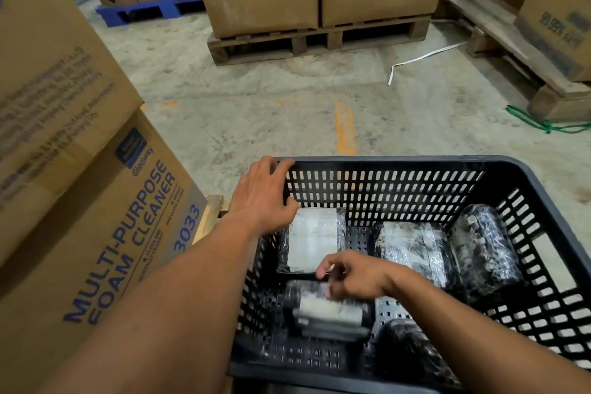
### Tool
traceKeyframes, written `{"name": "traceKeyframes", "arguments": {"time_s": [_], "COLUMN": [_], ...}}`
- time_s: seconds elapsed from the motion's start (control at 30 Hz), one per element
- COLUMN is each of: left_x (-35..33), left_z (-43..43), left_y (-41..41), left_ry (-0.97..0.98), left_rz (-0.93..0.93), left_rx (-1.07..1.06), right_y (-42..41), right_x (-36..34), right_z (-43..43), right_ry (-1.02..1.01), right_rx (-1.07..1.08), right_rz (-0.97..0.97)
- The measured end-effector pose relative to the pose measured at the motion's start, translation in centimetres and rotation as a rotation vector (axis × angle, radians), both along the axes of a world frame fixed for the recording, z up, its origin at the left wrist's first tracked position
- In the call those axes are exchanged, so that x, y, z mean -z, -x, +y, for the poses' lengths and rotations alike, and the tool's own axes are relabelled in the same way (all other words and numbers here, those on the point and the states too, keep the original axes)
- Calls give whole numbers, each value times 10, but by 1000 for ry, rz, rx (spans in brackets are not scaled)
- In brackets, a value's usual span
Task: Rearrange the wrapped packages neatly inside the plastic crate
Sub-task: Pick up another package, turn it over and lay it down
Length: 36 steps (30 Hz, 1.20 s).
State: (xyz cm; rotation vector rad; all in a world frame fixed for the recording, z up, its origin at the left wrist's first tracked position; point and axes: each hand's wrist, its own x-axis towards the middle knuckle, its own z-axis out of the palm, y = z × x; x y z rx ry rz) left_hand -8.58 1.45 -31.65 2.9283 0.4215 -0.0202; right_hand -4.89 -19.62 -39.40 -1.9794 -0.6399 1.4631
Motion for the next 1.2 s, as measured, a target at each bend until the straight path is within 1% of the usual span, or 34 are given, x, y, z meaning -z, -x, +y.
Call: {"name": "traceKeyframes", "arguments": {"time_s": [0.07,0.2,0.3,0.37,0.43,0.5,0.57,0.63,0.73,0.8,0.87,0.9,1.0,1.07,1.13,1.17,1.2], "left_x": [-5,-9,-7,-6,-4,-2,-4,-7,-13,-16,-22,-23,-26,-24,-24,-22,-24], "left_z": [0,-3,-10,-14,-17,-15,-15,-15,-11,-7,-3,0,4,2,0,1,0], "left_y": [3,5,6,4,3,-1,-4,-6,-7,-7,-5,-4,-3,-4,-6,-6,-5], "left_ry": [8,88,231,312,390,510,683,864,1026,1109,1157,1182,1208,1215,1202,1223,1258], "left_rz": [28,117,297,413,476,490,465,418,293,200,143,141,239,249,154,111,106], "left_rx": [-2,12,-20,-43,-75,-129,-164,-199,-288,-328,-332,-329,-302,-285,-320,-333,-338], "right_y": [-3,10,6,-7,-24,-43,-61,-73,-80,-78,-77,-77,-79,-77,-75,-74,-74], "right_x": [4,12,10,1,-18,-43,-63,-76,-82,-80,-80,-82,-90,-92,-88,-84,-81], "right_z": [-2,-6,-5,-4,-6,-11,-19,-27,-33,-32,-33,-33,-30,-24,-21,-21,-21], "right_ry": [-28,35,24,-16,-87,-156,-247,-364,-468,-487,-486,-485,-519,-519,-540,-560,-579], "right_rx": [50,-64,-10,26,74,154,317,496,664,697,672,650,604,574,623,675,735], "right_rz": [-160,-331,-338,-292,-214,-165,-130,-34,87,143,180,196,237,217,168,158,164]}}
